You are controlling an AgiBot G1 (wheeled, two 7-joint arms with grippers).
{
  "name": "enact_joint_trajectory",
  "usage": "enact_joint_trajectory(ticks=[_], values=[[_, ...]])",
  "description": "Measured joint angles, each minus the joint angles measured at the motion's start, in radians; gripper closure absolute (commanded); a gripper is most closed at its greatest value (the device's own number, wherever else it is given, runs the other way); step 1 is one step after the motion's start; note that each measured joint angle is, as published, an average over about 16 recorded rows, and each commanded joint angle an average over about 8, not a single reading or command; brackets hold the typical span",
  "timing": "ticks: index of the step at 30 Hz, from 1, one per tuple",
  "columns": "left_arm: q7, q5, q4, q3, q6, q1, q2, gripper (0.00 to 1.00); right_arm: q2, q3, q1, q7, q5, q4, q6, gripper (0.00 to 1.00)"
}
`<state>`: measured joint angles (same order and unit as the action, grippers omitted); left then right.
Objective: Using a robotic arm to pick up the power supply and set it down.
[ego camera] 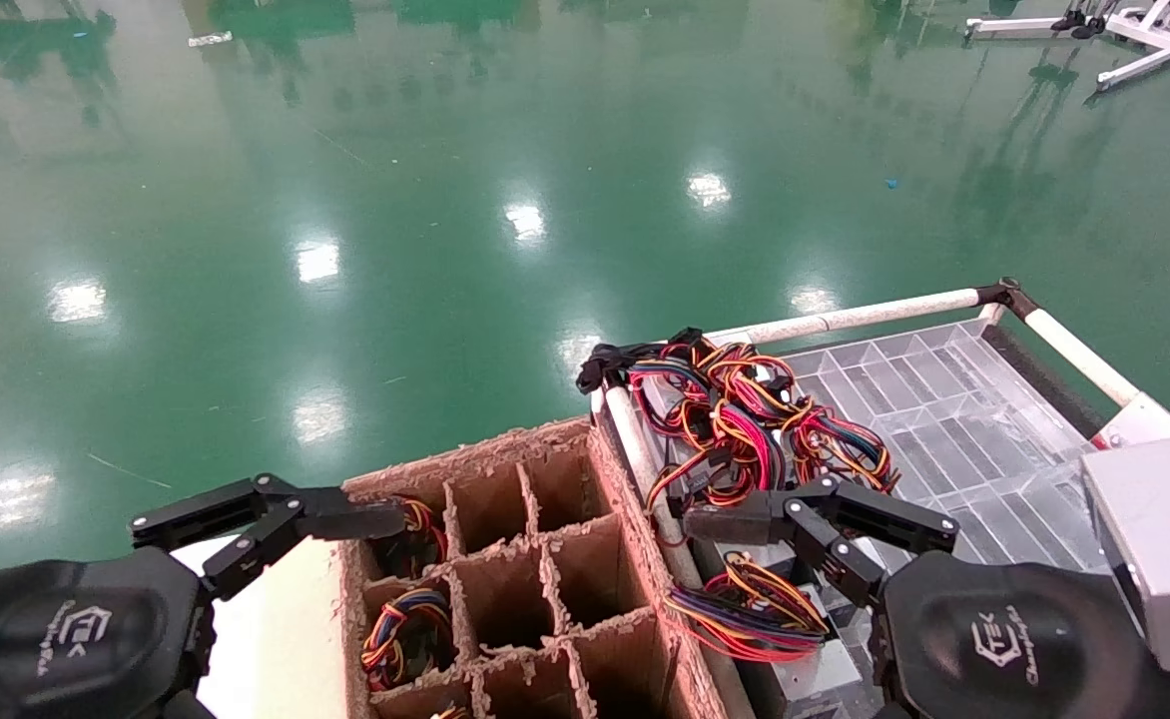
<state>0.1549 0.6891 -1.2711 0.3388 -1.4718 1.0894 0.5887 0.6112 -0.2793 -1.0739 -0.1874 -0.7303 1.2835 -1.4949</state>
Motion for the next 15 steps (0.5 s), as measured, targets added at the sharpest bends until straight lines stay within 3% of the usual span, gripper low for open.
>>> enact_joint_trajectory(ticks=[15], values=[[0.000, 0.000, 0.000, 0.000, 0.000, 0.000, 0.000, 1.00, 0.008, -0.021, -0.003, 0.004, -0.039, 0.008, -0.002, 0.00]])
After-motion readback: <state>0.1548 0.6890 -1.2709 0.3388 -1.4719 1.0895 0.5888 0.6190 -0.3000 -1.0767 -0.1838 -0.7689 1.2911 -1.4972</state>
